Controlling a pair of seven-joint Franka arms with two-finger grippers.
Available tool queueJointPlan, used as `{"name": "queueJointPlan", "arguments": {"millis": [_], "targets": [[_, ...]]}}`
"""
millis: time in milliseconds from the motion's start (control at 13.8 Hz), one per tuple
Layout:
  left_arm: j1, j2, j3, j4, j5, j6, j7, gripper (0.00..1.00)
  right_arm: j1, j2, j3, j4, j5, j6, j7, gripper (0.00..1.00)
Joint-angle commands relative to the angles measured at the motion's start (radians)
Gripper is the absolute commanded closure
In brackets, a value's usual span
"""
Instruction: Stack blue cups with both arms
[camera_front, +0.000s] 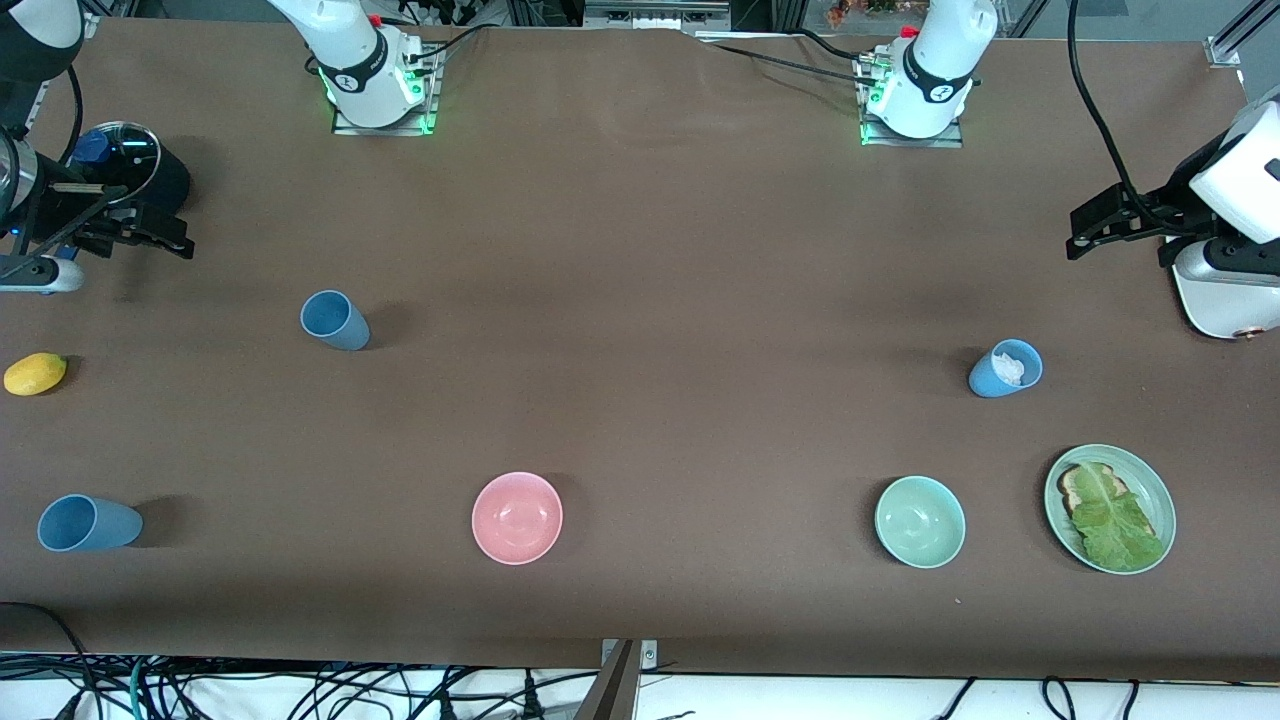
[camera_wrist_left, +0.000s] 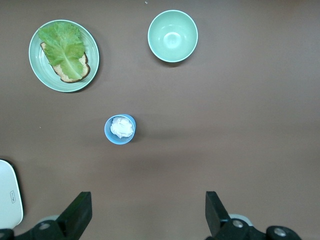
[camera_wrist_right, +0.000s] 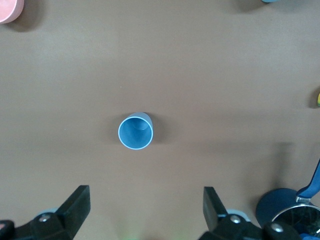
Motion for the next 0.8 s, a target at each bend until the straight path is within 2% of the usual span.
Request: {"name": "queueJointPlan", "arguments": {"millis": [0,362,725], "targets": [[0.0,-0.007,-0.002,-0.006,0.009,0.001,0.006,0.0,-0.011,0.012,0.006,0.024,0.016,-0.008,0.01,0.0],[0.014,-0.004,0.024,-0.023,0.011,0.003,0.033,0.0,-0.011,0.012,0.006,0.023,0.016,-0.01,0.01,0.0],[0.032,0.034,0.154,-0.042,0.006,0.009,0.242,0.0,-0.011,0.012,0.006,0.023,0.016,-0.011,0.01,0.0]]}}
